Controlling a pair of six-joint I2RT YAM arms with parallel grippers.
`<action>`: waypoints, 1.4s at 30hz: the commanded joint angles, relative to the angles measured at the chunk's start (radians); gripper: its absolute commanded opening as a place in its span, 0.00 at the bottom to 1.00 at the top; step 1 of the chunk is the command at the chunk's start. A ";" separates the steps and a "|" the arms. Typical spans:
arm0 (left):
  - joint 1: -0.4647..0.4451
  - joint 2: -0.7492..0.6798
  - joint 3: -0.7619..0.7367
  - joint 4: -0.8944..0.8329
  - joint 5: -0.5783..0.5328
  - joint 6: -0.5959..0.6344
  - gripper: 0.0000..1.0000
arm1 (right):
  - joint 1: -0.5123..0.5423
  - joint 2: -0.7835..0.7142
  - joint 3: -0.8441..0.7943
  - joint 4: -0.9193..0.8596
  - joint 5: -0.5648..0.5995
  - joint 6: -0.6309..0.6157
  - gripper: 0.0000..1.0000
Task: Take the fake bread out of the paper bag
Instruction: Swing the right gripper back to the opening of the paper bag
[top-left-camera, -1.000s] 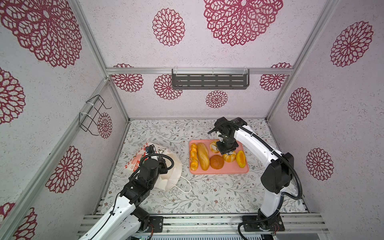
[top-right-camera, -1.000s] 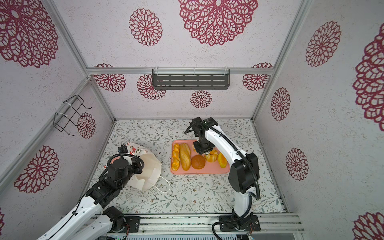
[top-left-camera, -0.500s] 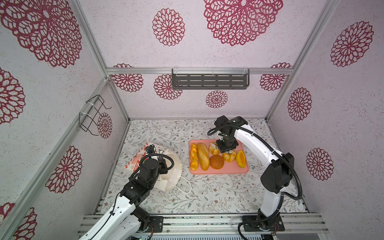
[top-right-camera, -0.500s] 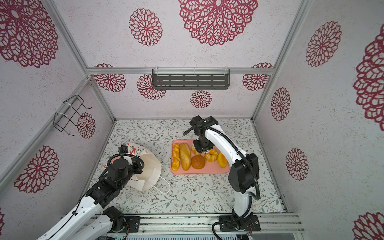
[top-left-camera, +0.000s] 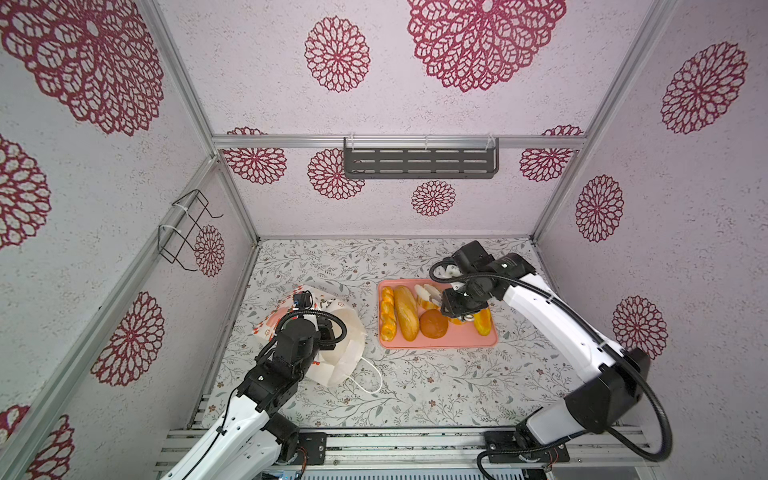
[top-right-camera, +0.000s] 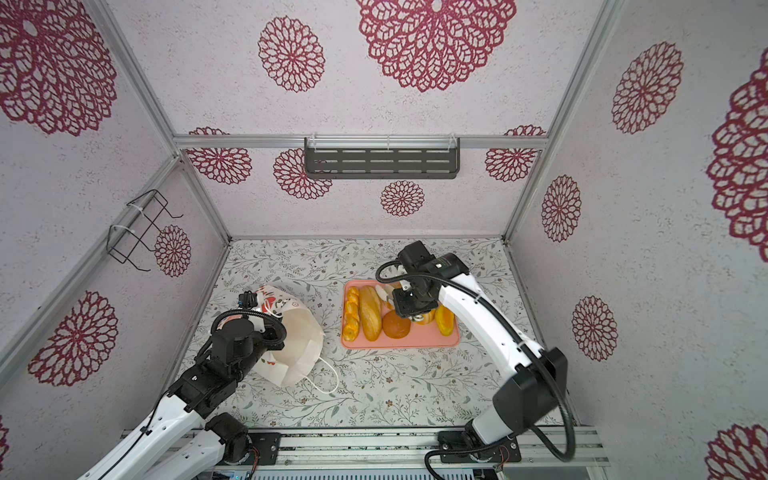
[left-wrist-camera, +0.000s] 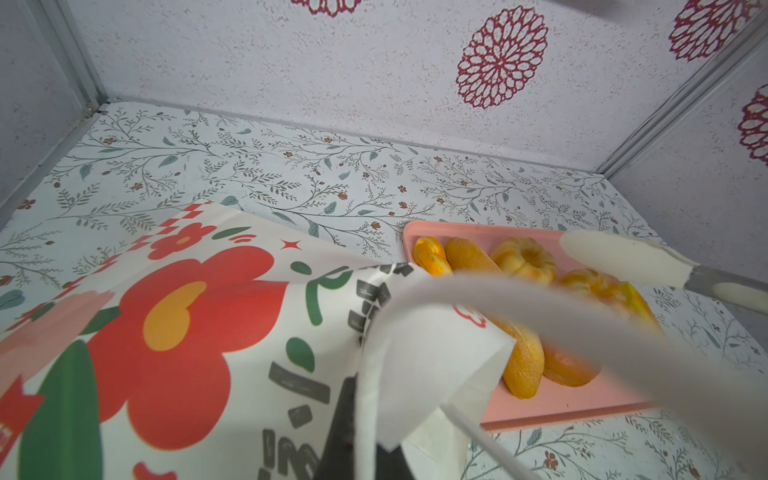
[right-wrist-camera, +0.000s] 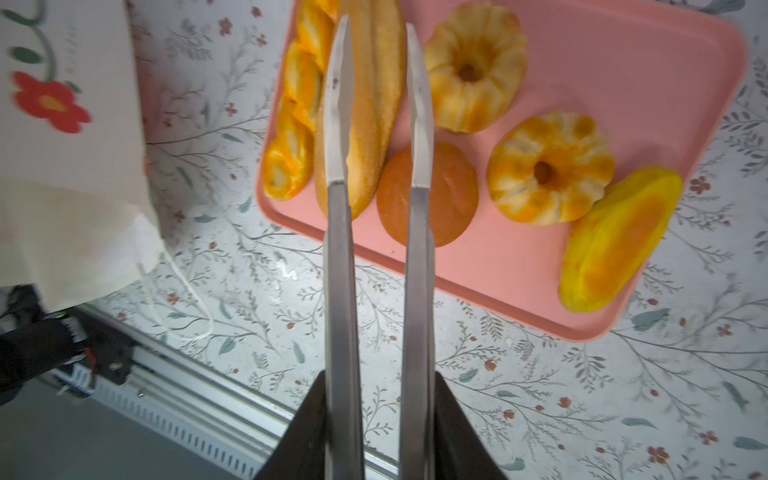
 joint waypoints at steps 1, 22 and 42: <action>0.004 -0.021 0.032 0.007 0.061 0.059 0.00 | 0.007 -0.184 -0.136 0.171 -0.173 0.117 0.33; 0.004 -0.083 0.010 0.020 0.252 0.151 0.00 | 0.673 -0.372 -0.725 1.084 0.023 0.724 0.28; 0.004 0.032 0.108 -0.058 0.266 0.115 0.00 | 0.731 0.057 -0.434 0.951 0.163 0.452 0.28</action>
